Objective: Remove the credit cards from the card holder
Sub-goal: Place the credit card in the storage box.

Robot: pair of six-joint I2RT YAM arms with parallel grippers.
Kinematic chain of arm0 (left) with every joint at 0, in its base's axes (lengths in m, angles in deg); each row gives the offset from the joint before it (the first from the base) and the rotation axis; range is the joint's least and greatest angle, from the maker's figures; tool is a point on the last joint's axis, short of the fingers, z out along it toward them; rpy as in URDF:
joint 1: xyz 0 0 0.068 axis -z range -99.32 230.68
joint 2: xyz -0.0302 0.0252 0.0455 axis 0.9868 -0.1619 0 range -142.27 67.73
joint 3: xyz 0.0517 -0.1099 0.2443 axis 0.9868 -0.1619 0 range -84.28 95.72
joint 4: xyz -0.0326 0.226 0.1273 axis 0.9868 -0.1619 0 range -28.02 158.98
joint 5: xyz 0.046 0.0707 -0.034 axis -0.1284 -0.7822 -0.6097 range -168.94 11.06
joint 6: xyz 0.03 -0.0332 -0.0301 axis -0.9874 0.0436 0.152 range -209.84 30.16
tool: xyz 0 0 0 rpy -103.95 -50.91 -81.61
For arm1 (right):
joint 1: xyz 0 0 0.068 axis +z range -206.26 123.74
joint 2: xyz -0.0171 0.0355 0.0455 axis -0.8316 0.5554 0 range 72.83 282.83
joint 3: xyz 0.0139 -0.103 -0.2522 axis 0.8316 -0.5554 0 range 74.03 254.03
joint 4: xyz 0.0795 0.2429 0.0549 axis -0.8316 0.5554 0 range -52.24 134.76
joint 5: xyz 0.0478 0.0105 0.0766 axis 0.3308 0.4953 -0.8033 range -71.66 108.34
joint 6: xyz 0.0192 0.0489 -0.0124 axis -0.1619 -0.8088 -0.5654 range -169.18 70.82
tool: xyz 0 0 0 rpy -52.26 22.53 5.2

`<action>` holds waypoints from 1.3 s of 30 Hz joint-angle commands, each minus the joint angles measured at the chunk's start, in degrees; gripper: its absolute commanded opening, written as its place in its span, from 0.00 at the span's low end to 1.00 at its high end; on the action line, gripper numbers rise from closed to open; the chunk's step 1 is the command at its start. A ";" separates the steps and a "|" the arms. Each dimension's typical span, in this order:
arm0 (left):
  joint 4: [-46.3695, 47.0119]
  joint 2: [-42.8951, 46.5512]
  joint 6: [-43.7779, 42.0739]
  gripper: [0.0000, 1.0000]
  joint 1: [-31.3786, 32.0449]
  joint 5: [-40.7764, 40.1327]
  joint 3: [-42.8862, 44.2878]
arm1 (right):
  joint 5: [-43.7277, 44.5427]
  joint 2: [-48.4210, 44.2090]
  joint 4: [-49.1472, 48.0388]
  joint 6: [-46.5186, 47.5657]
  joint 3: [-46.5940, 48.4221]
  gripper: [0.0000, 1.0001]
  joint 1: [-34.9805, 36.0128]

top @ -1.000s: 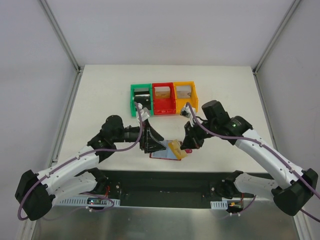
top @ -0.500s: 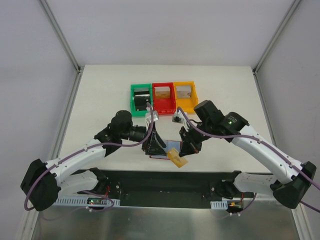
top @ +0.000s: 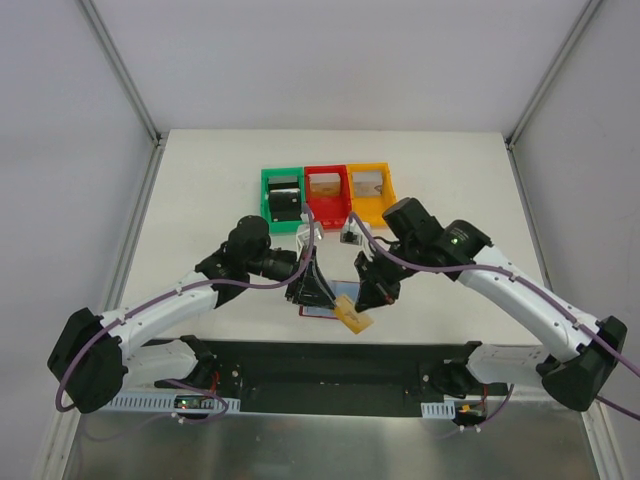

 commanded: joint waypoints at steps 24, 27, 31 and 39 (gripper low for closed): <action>17.21 6.08 5.26 0.00 1.55 -4.21 -6.81 | -0.84 -7.40 -20.20 -11.87 -6.95 0.39 -5.32; 23.01 6.97 7.99 0.00 1.55 -6.06 -9.28 | -2.25 -9.16 -25.04 -14.86 -10.03 0.39 -6.73; 25.48 7.23 8.87 0.00 1.55 -7.99 -10.42 | -4.70 -11.44 -32.68 -18.99 -13.37 0.38 -7.52; 32.77 7.50 12.12 0.00 1.55 -8.53 -12.62 | -8.92 -11.45 -37.43 -22.95 -15.58 0.34 -7.70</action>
